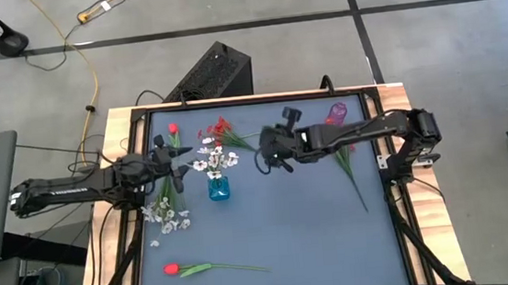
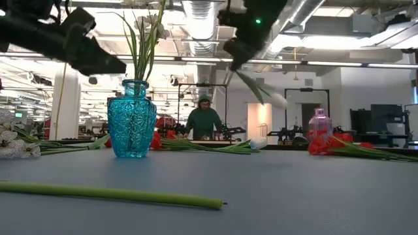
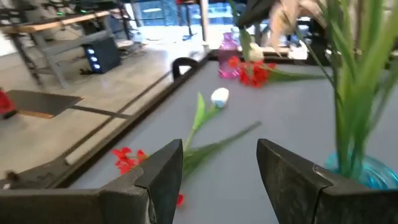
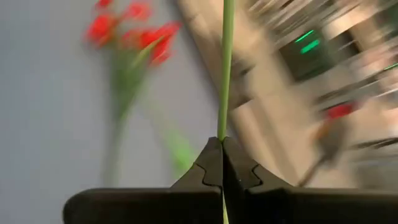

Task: Sort flowers into vase by color
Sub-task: Put the right white flower into the blue vase

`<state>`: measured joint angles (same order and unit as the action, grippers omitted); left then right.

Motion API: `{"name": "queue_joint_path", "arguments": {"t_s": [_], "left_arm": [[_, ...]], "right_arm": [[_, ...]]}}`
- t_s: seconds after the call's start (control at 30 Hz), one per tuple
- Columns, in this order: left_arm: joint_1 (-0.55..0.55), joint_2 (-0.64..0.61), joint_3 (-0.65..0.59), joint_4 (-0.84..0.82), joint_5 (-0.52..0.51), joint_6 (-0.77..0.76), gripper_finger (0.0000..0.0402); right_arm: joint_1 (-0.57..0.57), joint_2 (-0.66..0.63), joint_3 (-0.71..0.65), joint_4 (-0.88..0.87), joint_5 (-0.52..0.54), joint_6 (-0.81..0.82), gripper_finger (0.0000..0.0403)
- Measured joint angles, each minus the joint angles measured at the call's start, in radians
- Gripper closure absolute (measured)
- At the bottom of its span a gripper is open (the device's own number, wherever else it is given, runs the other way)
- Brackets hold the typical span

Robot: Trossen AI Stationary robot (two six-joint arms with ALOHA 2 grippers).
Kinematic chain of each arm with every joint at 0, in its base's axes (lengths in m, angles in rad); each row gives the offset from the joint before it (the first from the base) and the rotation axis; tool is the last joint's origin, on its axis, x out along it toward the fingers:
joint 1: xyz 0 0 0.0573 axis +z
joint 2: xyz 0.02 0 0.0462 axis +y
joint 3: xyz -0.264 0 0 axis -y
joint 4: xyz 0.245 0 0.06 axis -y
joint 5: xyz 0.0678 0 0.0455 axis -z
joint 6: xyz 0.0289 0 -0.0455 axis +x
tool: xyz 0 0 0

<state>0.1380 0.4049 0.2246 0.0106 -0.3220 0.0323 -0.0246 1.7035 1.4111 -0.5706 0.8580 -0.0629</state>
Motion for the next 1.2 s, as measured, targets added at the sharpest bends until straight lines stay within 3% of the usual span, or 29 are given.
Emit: {"name": "queue_joint_path", "arguments": {"t_s": [0.1,0.2,0.33,0.5,0.67,0.8,0.9,1.0,1.2], "left_arm": [[0.023,0.001,0.069,-0.083,-0.040,-0.003,0.0205],[0.058,0.001,0.145,-0.160,-0.103,-0.057,0.0205],[0.114,0.001,0.272,-0.271,-0.163,-0.158,0.0205],[0.159,0.027,0.454,-0.418,-0.096,-0.262,0.0205],[0.178,0.108,0.577,-0.448,0.027,-0.363,0.0205],[0.200,0.190,0.670,-0.452,0.152,-0.455,0.0205],[0.223,0.252,0.759,-0.472,0.185,-0.468,0.0205],[0.248,0.312,0.839,-0.483,0.206,-0.490,0.0205],[0.284,0.474,0.935,-0.477,0.410,-0.570,0.0205]], "right_arm": [[-0.032,0.000,0.001,0.193,0.133,-0.225,0.0384],[-0.078,0.000,0.001,0.411,0.156,-0.461,0.0385],[-0.132,0.000,0.001,0.689,0.118,-0.812,0.0385],[-0.174,0.000,0.001,0.881,-0.038,-1.215,0.0385],[-0.195,0.000,0.001,0.954,-0.257,-1.403,0.0385],[-0.194,0.006,0.001,1.062,-0.344,-1.555,0.0385],[-0.194,0.006,0.001,1.102,-0.417,-1.619,0.0385],[-0.194,0.006,0.001,1.127,-0.429,-1.648,0.0385],[-0.194,0.006,0.001,1.129,-0.438,-1.686,0.0385]]}}
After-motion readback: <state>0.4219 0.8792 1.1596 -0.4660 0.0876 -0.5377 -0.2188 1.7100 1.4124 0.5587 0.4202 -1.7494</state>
